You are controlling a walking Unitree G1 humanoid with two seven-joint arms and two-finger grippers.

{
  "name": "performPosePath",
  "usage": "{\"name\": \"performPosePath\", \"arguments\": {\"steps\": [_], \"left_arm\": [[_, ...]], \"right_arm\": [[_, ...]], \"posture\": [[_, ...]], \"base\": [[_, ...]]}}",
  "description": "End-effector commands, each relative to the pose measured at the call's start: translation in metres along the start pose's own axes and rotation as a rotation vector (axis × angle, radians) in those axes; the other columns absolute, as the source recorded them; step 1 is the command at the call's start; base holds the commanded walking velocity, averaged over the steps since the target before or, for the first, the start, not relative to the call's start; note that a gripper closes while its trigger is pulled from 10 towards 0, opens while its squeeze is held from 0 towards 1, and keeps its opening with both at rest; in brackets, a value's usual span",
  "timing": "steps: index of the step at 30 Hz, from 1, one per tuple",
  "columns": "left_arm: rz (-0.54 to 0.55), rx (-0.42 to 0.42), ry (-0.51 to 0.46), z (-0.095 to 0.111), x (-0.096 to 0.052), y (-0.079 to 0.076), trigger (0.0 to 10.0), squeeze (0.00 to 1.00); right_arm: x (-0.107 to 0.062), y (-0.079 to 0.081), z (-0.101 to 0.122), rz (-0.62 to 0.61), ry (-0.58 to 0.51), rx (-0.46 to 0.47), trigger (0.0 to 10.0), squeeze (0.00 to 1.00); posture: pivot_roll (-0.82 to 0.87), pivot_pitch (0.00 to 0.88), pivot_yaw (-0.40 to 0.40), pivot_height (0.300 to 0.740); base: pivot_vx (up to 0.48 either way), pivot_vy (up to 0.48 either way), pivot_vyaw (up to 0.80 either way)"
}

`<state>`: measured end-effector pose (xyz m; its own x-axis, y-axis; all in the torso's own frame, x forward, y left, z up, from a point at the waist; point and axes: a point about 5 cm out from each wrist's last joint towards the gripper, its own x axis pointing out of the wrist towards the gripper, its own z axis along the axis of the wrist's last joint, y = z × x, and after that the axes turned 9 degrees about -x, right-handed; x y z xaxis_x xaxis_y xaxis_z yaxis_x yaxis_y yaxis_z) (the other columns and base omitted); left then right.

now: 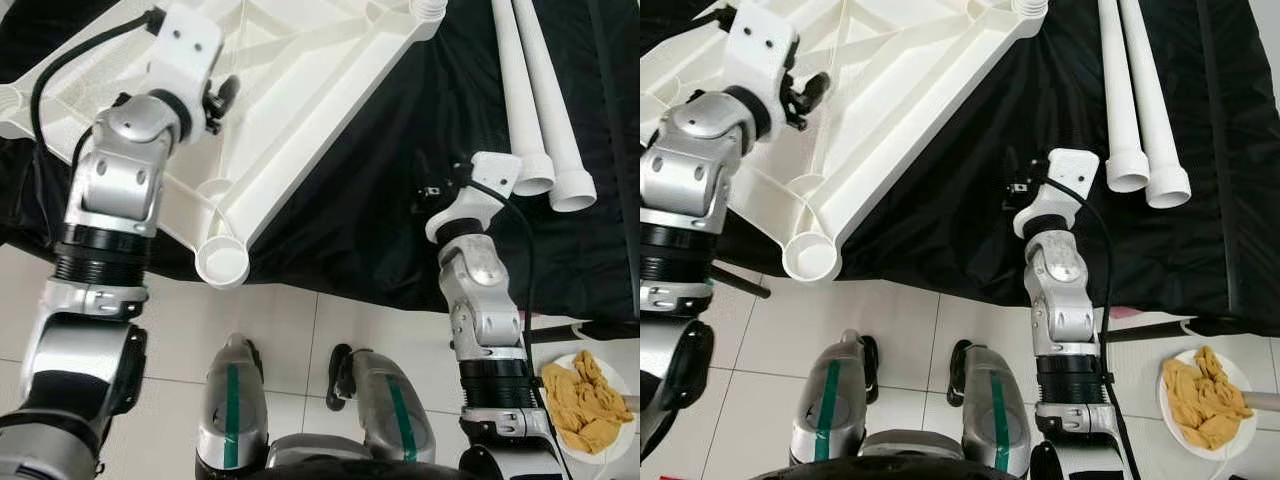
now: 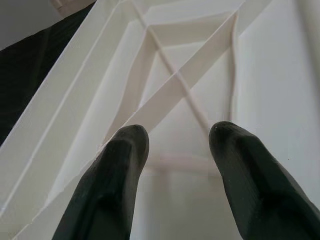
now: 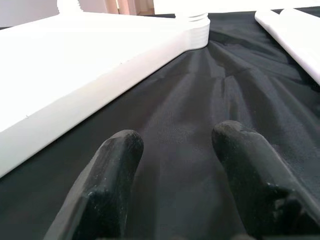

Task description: Building children table

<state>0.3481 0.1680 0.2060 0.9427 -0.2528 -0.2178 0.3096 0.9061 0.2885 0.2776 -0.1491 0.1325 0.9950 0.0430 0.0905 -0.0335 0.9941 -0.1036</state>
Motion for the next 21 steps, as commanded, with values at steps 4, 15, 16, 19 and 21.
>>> {"name": "performPosePath", "arguments": {"steps": [4, 15, 16, 19, 21], "left_arm": [[0.103, 0.07, 0.045, -0.009, -0.005, 0.009, 10.0, 0.0], [-0.055, 0.302, 0.139, -0.025, -0.014, -0.006, 10.0, 0.0], [-0.101, 0.324, 0.141, -0.026, -0.015, -0.013, 10.0, 0.0], [-0.136, 0.34, 0.136, -0.026, -0.015, -0.018, 10.0, 0.0], [-0.165, 0.347, 0.13, -0.025, -0.015, -0.024, 10.0, 0.0]], "right_arm": [[0.0, -0.001, -0.002, 0.005, 0.01, -0.002, 10.0, 0.0], [-0.001, -0.001, -0.002, 0.006, 0.007, -0.006, 10.0, 0.0], [0.0, -0.001, -0.002, 0.005, 0.007, -0.005, 10.0, 0.0], [0.0, -0.001, -0.002, 0.005, 0.006, -0.005, 10.0, 0.0], [0.0, -0.001, -0.002, 0.004, 0.006, -0.005, 10.0, 0.0]], "posture": [[0.09, 0.096, -0.052, 0.74], [0.09, 0.088, -0.049, 0.74], [0.09, 0.089, -0.048, 0.74], [0.09, 0.09, -0.048, 0.74], [0.09, 0.093, -0.049, 0.74]], "base": [[0.0, 0.0, 0.0], [0.0, 0.0, 0.0], [0.0, 0.0, 0.0], [0.0, 0.0, 0.0], [0.0, 0.0, 0.0]]}}
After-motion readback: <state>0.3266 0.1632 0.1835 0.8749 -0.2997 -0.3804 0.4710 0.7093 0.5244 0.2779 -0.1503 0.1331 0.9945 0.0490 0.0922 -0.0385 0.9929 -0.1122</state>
